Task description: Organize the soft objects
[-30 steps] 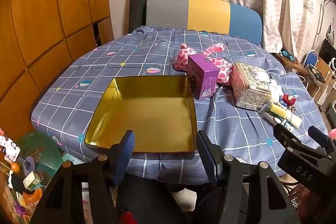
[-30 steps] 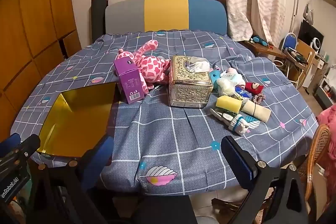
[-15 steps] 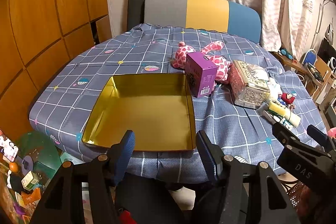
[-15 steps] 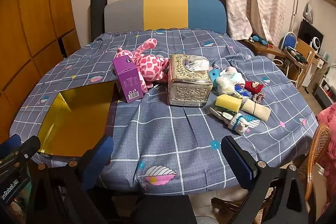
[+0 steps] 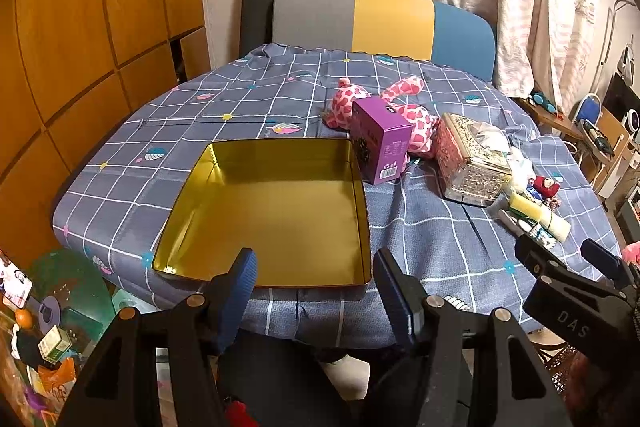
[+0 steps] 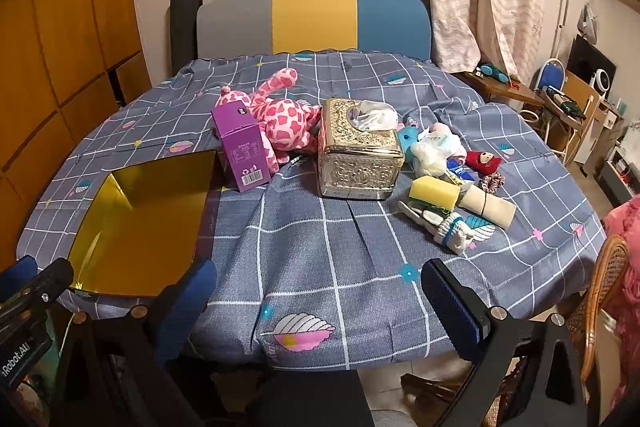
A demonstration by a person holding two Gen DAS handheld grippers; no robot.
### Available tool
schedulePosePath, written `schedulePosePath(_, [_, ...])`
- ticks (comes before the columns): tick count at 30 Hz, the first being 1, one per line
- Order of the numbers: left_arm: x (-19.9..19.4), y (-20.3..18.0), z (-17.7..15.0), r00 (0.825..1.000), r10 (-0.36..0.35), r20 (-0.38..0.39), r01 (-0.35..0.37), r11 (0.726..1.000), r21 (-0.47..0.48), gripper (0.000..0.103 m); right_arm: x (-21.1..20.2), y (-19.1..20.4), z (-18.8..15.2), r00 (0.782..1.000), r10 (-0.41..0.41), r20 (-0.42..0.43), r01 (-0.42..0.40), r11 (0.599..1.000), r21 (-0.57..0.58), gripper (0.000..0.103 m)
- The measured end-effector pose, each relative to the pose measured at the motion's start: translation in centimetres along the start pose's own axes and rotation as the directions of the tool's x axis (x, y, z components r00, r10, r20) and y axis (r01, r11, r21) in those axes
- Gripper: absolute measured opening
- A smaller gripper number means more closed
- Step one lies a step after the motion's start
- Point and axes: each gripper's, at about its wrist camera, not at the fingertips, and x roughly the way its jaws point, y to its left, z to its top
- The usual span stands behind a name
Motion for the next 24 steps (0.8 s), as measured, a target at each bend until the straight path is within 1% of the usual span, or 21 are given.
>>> schedulePosePath(17, [0.1,-0.2,0.1,1.0,-0.004,-0.005,0.004,1.0,0.001,0.061,0.4,-0.3,0.0,1.0,-0.003,-0.009,0.003,1.0,0.002,0.103])
schedulePosePath(24, [0.4,-0.2,0.2,1.0,0.001,-0.009,-0.001,1.0,0.001,0.061,1.1,-0.7,0.1,1.0,-0.007,-0.027,0.007,1.0,0.007,0.103])
